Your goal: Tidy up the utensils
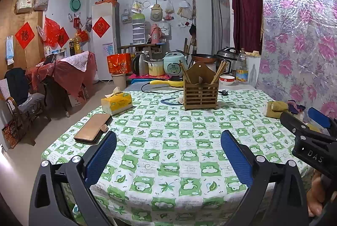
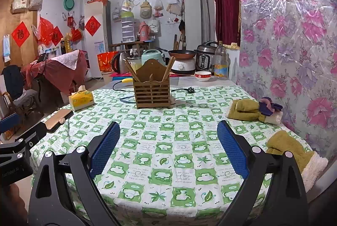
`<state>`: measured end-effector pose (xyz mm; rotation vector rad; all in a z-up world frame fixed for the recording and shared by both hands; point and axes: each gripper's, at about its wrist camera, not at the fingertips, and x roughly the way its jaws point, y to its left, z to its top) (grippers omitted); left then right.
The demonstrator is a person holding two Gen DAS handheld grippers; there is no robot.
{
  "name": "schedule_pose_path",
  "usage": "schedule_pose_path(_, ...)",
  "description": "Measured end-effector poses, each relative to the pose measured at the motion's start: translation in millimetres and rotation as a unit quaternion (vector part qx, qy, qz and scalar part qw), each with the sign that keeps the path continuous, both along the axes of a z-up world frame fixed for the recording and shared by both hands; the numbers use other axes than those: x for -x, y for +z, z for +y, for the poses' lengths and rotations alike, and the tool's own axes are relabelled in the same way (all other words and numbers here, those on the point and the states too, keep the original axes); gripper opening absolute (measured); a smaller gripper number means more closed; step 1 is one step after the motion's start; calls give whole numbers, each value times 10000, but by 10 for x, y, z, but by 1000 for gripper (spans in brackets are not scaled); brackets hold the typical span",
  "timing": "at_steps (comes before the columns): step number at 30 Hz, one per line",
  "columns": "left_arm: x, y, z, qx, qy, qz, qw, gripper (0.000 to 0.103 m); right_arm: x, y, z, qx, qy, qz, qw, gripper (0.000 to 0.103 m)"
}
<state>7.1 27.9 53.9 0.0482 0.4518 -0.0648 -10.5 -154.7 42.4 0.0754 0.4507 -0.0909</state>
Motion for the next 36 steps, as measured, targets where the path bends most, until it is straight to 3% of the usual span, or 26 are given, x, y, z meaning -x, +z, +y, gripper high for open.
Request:
schedule_pose_path(9, -5, -14, -68, -226, 53, -67, 9997, 97, -3, 17, 23, 33, 26, -10, 10000, 91)
schedule_pose_path(17, -244, -78, -155, -336, 31, 24, 9994, 97, -183, -23, 16, 79, 78, 68, 9999, 91)
schedule_pose_path(36, -1737, -269, -326, -433, 76, 455, 9980, 97, -1495, -210, -150, 170, -50, 391, 9991, 91)
